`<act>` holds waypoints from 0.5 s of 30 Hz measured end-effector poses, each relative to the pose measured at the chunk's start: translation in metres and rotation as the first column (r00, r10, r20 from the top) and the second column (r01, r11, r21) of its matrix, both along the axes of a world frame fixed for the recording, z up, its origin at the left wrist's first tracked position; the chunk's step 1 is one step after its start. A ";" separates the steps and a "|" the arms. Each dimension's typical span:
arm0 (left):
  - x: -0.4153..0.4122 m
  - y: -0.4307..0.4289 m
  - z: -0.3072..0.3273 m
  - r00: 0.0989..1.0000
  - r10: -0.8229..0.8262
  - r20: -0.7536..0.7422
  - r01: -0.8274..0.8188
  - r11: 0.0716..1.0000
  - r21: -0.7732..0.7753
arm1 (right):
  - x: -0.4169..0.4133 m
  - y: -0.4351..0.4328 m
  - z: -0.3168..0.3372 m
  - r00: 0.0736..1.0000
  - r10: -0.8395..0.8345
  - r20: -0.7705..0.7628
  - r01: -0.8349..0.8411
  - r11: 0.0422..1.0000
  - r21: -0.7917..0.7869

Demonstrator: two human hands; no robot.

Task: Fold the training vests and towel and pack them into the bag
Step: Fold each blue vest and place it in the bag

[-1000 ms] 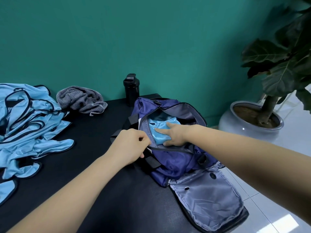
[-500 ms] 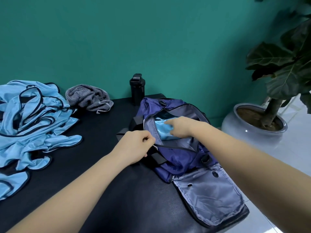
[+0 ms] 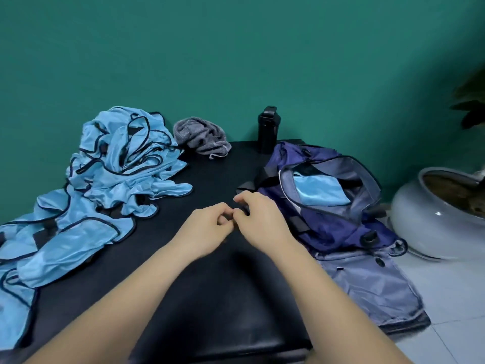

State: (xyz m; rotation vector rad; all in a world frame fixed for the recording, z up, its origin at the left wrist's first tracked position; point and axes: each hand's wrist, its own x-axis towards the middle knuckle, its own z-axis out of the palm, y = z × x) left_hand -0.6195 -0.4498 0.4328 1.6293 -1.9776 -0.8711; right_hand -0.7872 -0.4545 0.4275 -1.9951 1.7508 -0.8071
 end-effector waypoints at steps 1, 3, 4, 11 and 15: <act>0.012 0.003 -0.003 0.999 0.032 -0.004 -0.032 0.999 0.000 | 0.010 0.004 -0.007 1.000 -0.001 0.030 0.001 1.000 0.017; 0.034 0.008 -0.010 0.996 0.091 -0.015 -0.091 0.996 -0.008 | 0.029 0.010 -0.018 0.996 -0.007 0.091 0.003 0.999 0.036; 0.045 0.011 -0.015 0.992 0.125 -0.018 -0.126 0.992 -0.010 | 0.038 0.014 -0.024 0.994 -0.002 0.107 -0.003 0.999 0.042; 0.109 0.021 -0.048 0.962 0.263 0.073 -0.261 0.965 -0.031 | 0.054 0.030 -0.069 0.990 0.142 -0.011 -0.140 0.981 0.135; 0.143 -0.001 -0.037 0.935 0.347 0.071 -0.336 0.932 -0.135 | 0.060 0.025 -0.077 0.987 0.148 -0.063 -0.140 0.983 0.122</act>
